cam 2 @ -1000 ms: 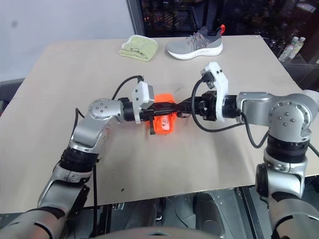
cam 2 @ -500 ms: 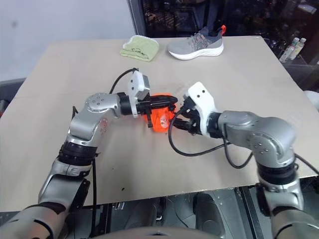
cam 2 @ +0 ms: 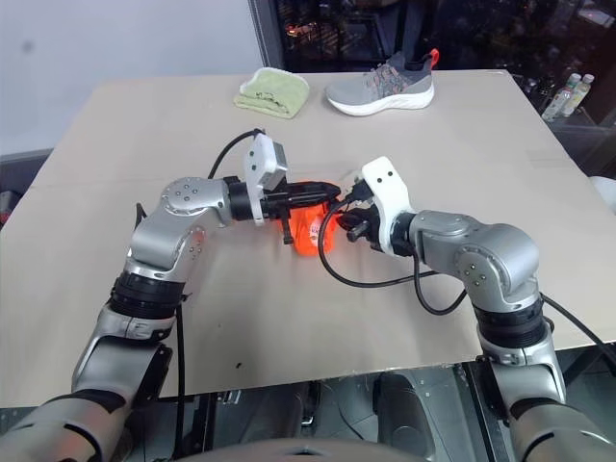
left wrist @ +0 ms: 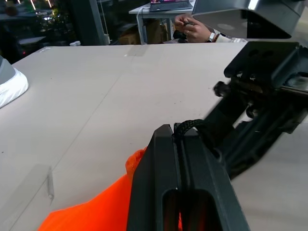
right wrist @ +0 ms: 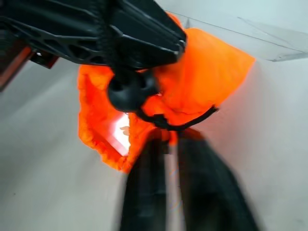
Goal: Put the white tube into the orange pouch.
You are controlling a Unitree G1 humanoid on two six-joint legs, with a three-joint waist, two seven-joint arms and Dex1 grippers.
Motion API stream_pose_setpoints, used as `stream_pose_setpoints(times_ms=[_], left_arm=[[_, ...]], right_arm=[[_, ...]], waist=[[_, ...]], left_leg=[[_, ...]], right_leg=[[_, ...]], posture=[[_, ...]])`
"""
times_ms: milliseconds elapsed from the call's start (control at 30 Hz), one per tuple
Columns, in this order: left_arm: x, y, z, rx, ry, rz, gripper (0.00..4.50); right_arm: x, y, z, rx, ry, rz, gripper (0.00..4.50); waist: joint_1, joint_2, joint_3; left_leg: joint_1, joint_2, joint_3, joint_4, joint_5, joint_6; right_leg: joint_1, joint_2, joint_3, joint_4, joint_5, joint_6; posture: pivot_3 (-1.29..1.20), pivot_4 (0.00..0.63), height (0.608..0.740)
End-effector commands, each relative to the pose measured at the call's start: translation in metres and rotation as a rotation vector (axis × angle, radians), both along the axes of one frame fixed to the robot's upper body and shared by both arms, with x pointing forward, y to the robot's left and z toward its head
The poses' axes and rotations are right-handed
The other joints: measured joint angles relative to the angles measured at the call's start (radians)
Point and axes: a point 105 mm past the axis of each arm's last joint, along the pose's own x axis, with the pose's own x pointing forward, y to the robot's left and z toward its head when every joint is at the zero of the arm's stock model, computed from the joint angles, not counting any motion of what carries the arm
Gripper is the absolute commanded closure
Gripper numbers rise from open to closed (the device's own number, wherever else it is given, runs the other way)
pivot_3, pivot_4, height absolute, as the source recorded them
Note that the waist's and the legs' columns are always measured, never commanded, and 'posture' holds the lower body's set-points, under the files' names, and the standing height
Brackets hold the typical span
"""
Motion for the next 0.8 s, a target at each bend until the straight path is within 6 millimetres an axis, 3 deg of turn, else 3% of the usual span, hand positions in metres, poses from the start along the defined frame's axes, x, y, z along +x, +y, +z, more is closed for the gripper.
stream_pose_setpoints(times_ms=[33,100,200,367,600,800], left_arm=[[-0.004,0.0,0.019,-0.036,-0.06,-0.003,4.5],[-0.004,0.001,0.018,-0.041,-0.05,0.002,4.5],[-0.009,0.003,0.015,-0.041,0.017,-0.032,3.76],[-0.019,0.008,0.008,-0.005,0.073,-0.063,1.57],[-0.029,0.005,0.012,-0.009,0.138,-0.11,1.57],[-0.021,-0.02,0.019,-0.027,0.096,-0.115,1.57]], right_arm=[[-0.004,-0.004,0.023,0.02,-0.074,0.026,4.43],[-0.005,-0.008,0.027,0.011,-0.088,0.029,4.43],[-0.007,-0.021,0.039,-0.038,-0.125,0.019,4.5],[-0.003,-0.04,0.053,-0.165,-0.197,-0.027,4.5],[-0.001,-0.05,0.066,-0.275,-0.276,-0.054,4.5],[-0.003,-0.047,0.075,-0.29,-0.304,-0.041,4.5]], waist=[[0.001,0.0,0.0],[0.0,0.0,0.0],[0.0,0.0,0.0],[0.0,0.0,0.0],[0.0,0.0,0.0],[0.004,0.0,0.0]], left_leg=[[0.0,0.0,0.0,0.0,0.0,0.0],[0.0,0.0,0.0,0.0,0.0,0.0],[0.0,0.0,0.0,0.0,0.0,0.0],[0.0,0.0,0.0,0.0,0.0,0.0],[0.0,0.0,0.0,0.0,0.0,0.0],[-0.001,0.0,0.0,0.0,0.0,0.0]], right_leg=[[0.0,0.0,0.0,0.0,0.0,0.0],[0.0,0.0,0.0,0.0,0.0,0.0],[0.0,0.0,0.0,0.0,0.0,0.0],[0.0,0.0,0.0,-0.001,0.0,0.0],[0.0,0.0,0.0,-0.001,0.0,0.0],[0.0,-0.001,0.0,-0.001,0.0,0.0]], posture=[[0.0,0.15,0.74],[0.0,0.15,0.74],[0.0,0.15,0.74],[0.0,0.15,0.74],[0.0,0.15,0.74],[0.0,0.15,0.74]])
